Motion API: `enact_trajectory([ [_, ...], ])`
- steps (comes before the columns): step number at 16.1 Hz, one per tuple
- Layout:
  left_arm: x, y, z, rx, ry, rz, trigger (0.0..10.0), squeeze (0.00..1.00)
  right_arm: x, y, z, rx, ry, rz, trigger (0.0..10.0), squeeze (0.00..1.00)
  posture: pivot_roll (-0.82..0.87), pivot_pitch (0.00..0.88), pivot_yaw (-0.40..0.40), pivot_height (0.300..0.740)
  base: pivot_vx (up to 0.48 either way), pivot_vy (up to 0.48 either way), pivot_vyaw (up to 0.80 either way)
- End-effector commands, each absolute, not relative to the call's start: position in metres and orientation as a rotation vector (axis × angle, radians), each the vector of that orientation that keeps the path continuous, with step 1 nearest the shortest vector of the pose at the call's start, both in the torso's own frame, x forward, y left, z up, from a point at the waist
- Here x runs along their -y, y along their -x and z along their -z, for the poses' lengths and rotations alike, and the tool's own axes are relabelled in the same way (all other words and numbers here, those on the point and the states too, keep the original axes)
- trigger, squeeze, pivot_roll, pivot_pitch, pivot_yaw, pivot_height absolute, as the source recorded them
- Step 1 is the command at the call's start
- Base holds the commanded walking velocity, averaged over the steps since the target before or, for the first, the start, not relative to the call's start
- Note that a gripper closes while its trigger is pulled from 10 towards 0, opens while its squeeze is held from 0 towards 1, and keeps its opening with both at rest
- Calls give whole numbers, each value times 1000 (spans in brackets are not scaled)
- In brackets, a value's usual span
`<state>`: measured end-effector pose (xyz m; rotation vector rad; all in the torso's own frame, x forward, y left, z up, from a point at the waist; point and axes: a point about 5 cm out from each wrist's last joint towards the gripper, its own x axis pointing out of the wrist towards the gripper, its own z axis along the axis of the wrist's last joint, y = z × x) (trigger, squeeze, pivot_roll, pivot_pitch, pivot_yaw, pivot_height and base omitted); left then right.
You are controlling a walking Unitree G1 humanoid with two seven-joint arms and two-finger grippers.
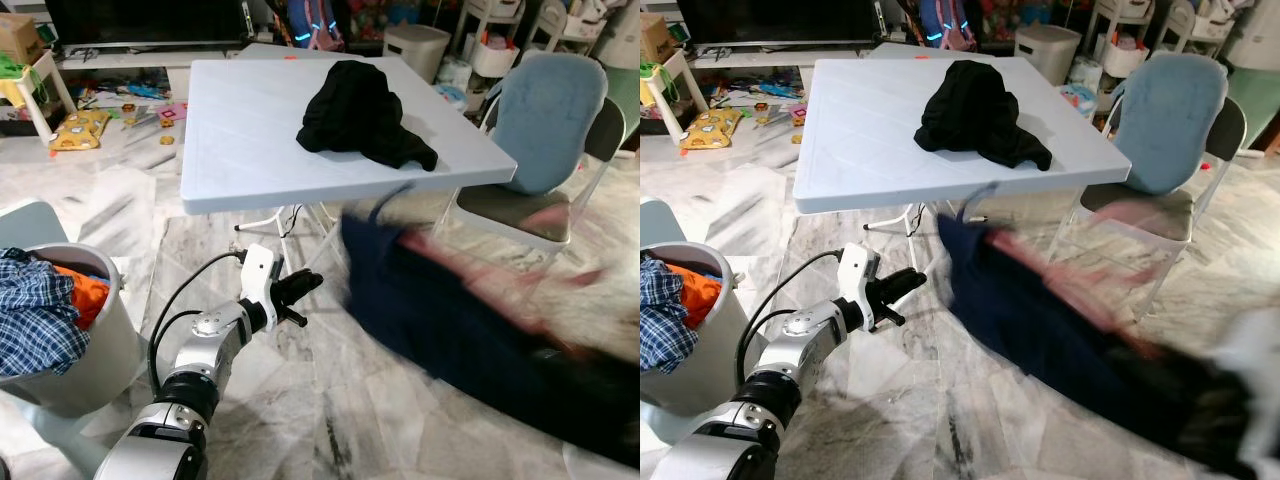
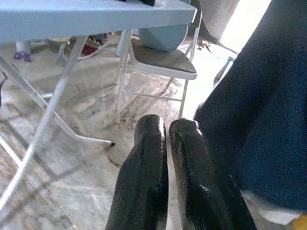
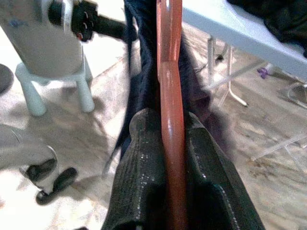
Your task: Hang hanger
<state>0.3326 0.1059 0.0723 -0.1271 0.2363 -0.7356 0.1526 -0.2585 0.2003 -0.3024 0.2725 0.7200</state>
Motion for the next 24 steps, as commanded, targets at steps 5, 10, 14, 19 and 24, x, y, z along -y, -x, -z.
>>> enact_trajectory([
  [5, -92, -329, -85, -114, -10, 829, 10000, 1000, 237, -188, -162, -242, 413, -532, 10000, 0, -18, 0, -66, 740, 0, 0, 0],
  [10, -71, -331, -99, -66, 216, 825, 10000, 1000, 209, -202, -140, -257, 448, -522, 10000, 0, -24, 0, -67, 740, 0, 0, 0],
  [14, -66, -329, -102, -63, 240, 846, 10000, 1000, 196, -206, -138, -237, 431, -526, 10000, 0, -28, 0, -63, 740, 0, 0, 0],
  [19, -74, -336, -99, -83, 152, 771, 10000, 1000, 186, -200, -146, -208, 376, -583, 10000, 0, -30, 0, -61, 740, 0, 0, 0],
  [24, -89, -347, -98, -103, 152, 635, 0, 0, 188, -174, -151, -248, 353, -693, 10000, 0, -39, 0, -58, 740, 0, 0, 0],
])
